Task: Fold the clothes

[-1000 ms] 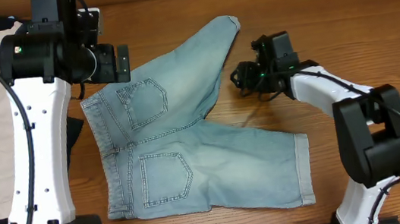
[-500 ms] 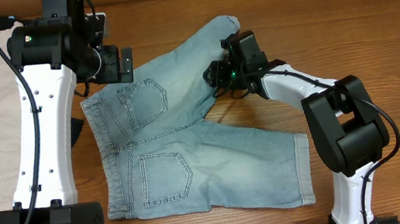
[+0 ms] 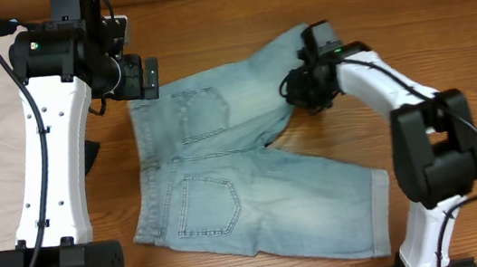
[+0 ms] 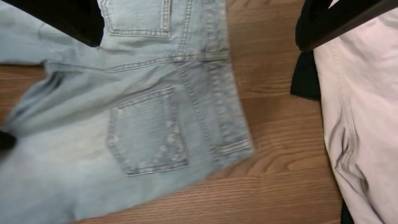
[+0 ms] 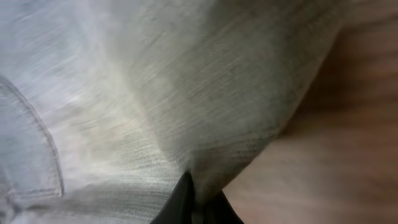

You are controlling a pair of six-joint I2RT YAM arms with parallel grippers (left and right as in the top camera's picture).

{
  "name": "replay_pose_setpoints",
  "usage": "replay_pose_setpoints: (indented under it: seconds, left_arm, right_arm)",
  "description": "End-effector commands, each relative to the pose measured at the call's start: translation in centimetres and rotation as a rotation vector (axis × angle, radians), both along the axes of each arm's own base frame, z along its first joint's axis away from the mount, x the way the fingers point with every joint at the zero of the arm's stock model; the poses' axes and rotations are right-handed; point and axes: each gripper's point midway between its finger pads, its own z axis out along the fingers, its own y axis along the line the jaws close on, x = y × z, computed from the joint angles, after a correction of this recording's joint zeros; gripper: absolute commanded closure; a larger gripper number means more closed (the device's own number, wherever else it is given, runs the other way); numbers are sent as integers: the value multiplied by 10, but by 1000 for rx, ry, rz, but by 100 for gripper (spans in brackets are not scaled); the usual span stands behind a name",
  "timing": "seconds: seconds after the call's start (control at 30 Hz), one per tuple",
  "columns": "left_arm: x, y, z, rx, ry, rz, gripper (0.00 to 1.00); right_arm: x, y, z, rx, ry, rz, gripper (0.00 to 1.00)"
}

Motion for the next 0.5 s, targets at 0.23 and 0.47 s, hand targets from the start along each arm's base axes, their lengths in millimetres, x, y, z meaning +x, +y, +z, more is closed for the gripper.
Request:
replay_pose_setpoints:
  seconds: [0.23,0.47]
  left_arm:
    - [2,3,-5,11,8,-8,0]
    - [3,3,-5,13,7,-15,0]
  right_arm:
    - [20,84,64,82,-302,226,45]
    - [27,73,65,21,-306,140,31]
